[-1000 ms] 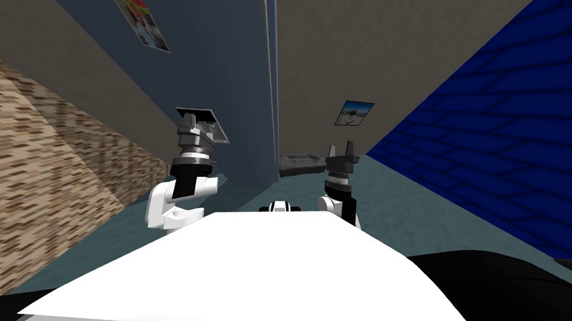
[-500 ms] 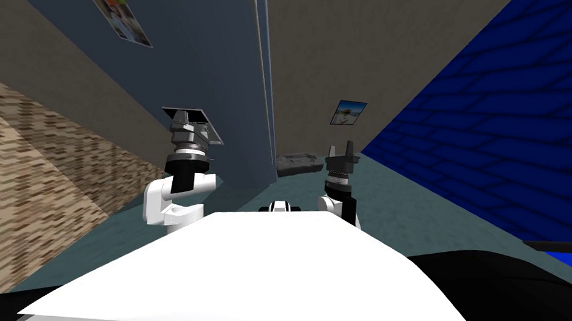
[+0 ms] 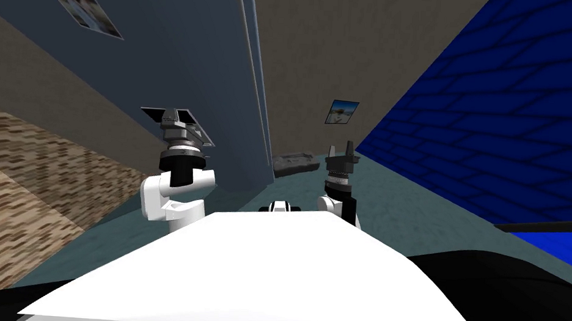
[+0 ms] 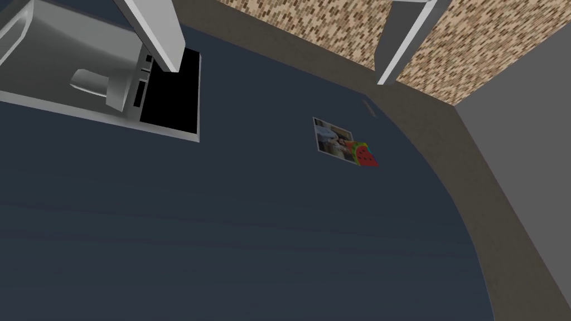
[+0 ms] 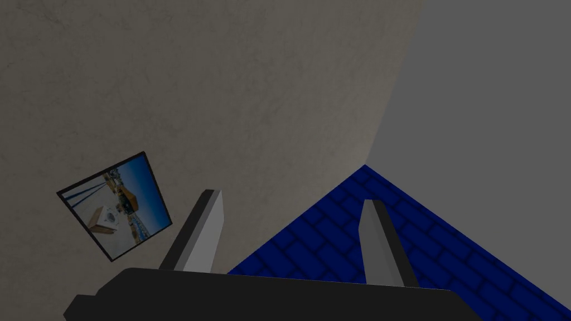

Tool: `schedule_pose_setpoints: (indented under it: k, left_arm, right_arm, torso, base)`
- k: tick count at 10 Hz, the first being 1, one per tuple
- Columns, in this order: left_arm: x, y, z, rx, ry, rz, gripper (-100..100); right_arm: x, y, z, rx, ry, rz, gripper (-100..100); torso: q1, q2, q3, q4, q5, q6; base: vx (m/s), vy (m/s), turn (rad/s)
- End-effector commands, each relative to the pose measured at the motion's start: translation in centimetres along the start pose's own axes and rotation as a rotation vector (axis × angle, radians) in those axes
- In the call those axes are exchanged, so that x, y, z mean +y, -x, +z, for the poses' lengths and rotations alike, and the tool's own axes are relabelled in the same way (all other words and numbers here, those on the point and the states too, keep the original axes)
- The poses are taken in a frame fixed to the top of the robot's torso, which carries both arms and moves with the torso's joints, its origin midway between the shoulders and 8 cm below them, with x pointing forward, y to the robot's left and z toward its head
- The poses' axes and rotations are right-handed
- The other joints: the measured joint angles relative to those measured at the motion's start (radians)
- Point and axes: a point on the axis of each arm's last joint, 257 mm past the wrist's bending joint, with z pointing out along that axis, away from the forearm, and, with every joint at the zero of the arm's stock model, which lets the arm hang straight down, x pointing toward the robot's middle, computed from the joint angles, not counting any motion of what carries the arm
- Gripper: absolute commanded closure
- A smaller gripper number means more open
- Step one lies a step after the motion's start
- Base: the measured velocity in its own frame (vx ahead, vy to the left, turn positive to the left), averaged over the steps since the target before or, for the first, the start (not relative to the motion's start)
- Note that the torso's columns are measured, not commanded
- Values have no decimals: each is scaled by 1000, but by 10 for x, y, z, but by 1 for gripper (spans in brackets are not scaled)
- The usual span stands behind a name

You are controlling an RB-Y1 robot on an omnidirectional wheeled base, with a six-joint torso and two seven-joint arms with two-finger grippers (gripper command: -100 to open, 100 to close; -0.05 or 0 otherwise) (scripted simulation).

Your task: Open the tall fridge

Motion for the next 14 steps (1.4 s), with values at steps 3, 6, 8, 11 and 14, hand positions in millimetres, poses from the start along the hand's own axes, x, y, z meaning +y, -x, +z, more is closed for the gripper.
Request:
schedule_pose_setpoints:
  k: [3,6,8,11,14]
  left_arm:
    - [10,25,6,-96,64,-19,-100]
    - [6,46,12,-185,81,-53,-100]
    - [14,50,10,-203,111,-55,-100]
    - [12,67,13,-287,132,-97,-100]
    - [19,78,11,-344,172,-123,-100]
  right_arm:
    - [0,0,0,0,0,0,0]
    - [0,0,0,0,0,0,0]
    - [0,0,0,0,0,0,0]
    - [0,0,0,0,0,0,0]
    - [0,0,0,0,0,0,0]
  torso:
    - [0,0,0,0,0,-1]
    - [0,0,0,0,0,-1]
    - [1,-1,0,0,0,-1]
    - [0,0,0,0,0,-1]
    - [0,-1,-1,0,0,0]
  base:
    - [31,-30,-80]
    - [44,-40,-151]
    - [39,-23,-35]
    - [48,-34,-146]
    - [66,-35,-117]
